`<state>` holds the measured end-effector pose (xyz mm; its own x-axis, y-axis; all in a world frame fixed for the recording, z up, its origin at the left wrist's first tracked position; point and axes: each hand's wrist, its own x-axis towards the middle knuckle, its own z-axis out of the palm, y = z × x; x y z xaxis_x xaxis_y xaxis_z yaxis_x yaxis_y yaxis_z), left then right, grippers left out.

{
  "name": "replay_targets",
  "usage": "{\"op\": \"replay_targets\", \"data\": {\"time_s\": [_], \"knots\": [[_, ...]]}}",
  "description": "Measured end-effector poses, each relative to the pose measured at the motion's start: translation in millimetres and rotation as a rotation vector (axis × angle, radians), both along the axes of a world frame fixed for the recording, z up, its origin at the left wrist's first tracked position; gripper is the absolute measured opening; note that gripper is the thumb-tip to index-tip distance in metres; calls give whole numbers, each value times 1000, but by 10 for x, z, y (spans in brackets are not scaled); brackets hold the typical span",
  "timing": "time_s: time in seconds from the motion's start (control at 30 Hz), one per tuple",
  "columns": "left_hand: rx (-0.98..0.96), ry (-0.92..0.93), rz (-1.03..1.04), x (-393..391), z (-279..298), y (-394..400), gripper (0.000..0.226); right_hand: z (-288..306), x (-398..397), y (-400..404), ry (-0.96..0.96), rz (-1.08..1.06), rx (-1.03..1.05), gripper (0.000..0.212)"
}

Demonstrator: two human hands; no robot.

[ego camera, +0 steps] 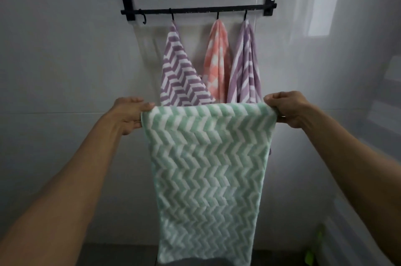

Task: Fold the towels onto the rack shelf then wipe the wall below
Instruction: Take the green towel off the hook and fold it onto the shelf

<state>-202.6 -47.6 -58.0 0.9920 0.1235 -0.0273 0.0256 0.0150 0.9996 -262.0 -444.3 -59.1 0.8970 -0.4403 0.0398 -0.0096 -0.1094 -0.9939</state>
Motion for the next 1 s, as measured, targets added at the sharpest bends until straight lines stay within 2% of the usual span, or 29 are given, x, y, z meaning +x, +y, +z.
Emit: {"op": "replay_targets", "data": {"time_s": [0.13, 0.3, 0.4, 0.5, 0.6, 0.67, 0.73, 0.8, 0.87, 0.93, 1.0], "knots": [[-108, -58, 126, 39, 28, -16, 45, 10, -23, -25, -31, -44, 82, 8], [-87, -48, 148, 86, 82, -45, 26, 137, -6, 15, -87, -51, 127, 16], [-44, -27, 137, 112, 58, -45, 30, 112, -28, 13, -19, -51, 20, 15], [-51, -40, 140, 128, 106, -34, 15, 100, -12, -6, -50, -88, 76, 17], [-37, -38, 138, 144, 134, 7, 29, 88, 4, 41, -17, -70, 45, 17], [-43, -53, 143, 125, 173, 23, 32, 127, 19, 61, -74, -79, 126, 15], [-27, -52, 156, 112, 183, 49, 31, 162, 29, 75, -65, -36, 179, 19], [-12, -25, 153, 106, 167, 89, 32, 135, -10, 113, 65, 109, 98, 22], [-19, 14, 139, 106, 137, 133, 28, 85, -14, 112, 73, 201, 80, 12], [-26, 20, 158, 101, 114, 166, 21, 62, 25, 88, 6, 172, 135, 7], [-8, 17, 172, 90, 109, 168, 20, 47, 36, 118, 26, 152, 87, 7]]}}
